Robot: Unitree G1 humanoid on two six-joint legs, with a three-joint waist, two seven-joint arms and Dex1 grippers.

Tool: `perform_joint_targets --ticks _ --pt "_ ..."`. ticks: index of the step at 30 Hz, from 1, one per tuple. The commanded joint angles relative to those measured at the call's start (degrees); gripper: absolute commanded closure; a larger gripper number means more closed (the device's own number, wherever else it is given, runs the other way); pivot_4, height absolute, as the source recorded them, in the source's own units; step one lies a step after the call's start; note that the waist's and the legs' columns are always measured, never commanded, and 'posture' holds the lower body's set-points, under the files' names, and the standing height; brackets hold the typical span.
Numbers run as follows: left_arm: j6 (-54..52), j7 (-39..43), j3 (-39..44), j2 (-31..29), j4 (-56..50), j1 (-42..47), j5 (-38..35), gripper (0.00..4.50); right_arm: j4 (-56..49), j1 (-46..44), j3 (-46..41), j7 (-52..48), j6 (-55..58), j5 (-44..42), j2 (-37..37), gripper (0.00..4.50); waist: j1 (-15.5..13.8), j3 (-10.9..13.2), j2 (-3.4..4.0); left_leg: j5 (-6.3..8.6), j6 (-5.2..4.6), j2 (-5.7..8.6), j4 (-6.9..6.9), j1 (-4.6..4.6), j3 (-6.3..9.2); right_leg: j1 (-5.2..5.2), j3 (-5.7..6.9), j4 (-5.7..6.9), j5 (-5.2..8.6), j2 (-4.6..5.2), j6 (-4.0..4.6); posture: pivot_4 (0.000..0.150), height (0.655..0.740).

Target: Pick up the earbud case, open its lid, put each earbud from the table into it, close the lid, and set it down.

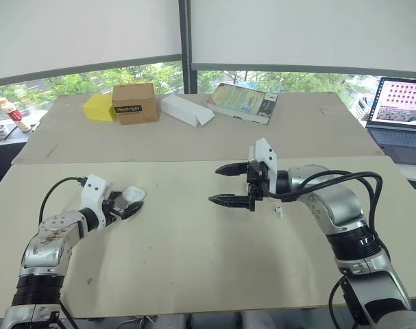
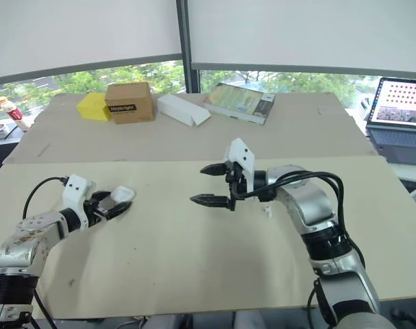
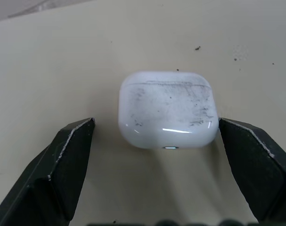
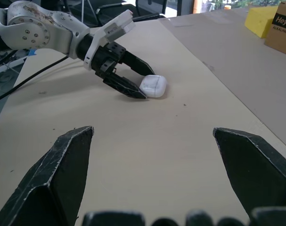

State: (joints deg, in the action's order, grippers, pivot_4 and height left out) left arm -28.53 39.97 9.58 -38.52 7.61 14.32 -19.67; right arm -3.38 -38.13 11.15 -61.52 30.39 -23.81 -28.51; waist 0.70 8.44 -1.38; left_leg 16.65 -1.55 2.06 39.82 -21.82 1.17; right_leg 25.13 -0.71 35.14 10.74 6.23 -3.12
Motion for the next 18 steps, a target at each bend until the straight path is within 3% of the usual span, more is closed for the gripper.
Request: perform_joint_targets --ticks 1,6,9,11,16,18 --pt "1.3 0.9 -1.3 0.7 0.8 1.4 0.9 0.05 -1.9 -2.0 -0.9 -0.1 0.0 -0.7 0.3 0.00 0.0 0.0 0.00 -0.01 0.01 0.00 0.00 0.00 0.01 0.00 0.00 0.00 0.00 0.00 0.00 0.150 0.7400" --pt "2.1 1.5 -3.1 2.5 2.5 2.9 2.2 0.05 -1.9 -2.0 -1.1 0.4 0.1 -0.6 0.2 0.00 -0.3 0.0 0.00 -0.02 0.03 0.04 0.00 0.00 0.03 -0.01 0.01 0.02 0.00 0.03 0.00 0.150 0.7400" --pt "2.4 3.1 -3.5 2.7 2.2 2.0 2.0 0.88 -2.1 -1.8 -1.3 0.6 0.2 -0.6 0.0 0.00 -0.2 0.0 0.00 -0.02 0.03 0.05 0.00 0.00 0.03 -0.01 0.01 0.02 0.00 0.05 0.00 0.150 0.7400" --pt "1.6 3.0 -2.9 2.6 1.4 1.5 1.5 1.80 -2.3 -1.7 -1.7 0.6 0.4 -0.8 -0.3 0.00 -0.2 0.0 0.00 -0.01 0.02 0.04 0.00 0.00 0.03 -0.01 0.01 0.01 0.00 0.05 0.00 0.150 0.7400" --pt "2.4 2.5 -1.9 2.2 0.9 1.7 1.8 1.89 -2.1 -1.6 -2.9 1.0 0.4 -1.0 -1.0 0.00 -0.1 0.0 0.00 -0.01 0.02 0.04 0.00 0.00 0.03 -0.01 0.01 0.01 0.00 0.04 0.00 0.150 0.7400" --pt "8.1 1.5 -2.8 2.6 0.8 3.8 4.3 1.89 -2.1 -2.4 -4.7 2.9 2.7 -2.7 0.0 0.00 -0.1 0.0 0.00 -0.01 0.02 0.03 -0.01 0.00 0.03 -0.01 0.02 0.01 0.00 0.04 0.00 0.150 0.7400"
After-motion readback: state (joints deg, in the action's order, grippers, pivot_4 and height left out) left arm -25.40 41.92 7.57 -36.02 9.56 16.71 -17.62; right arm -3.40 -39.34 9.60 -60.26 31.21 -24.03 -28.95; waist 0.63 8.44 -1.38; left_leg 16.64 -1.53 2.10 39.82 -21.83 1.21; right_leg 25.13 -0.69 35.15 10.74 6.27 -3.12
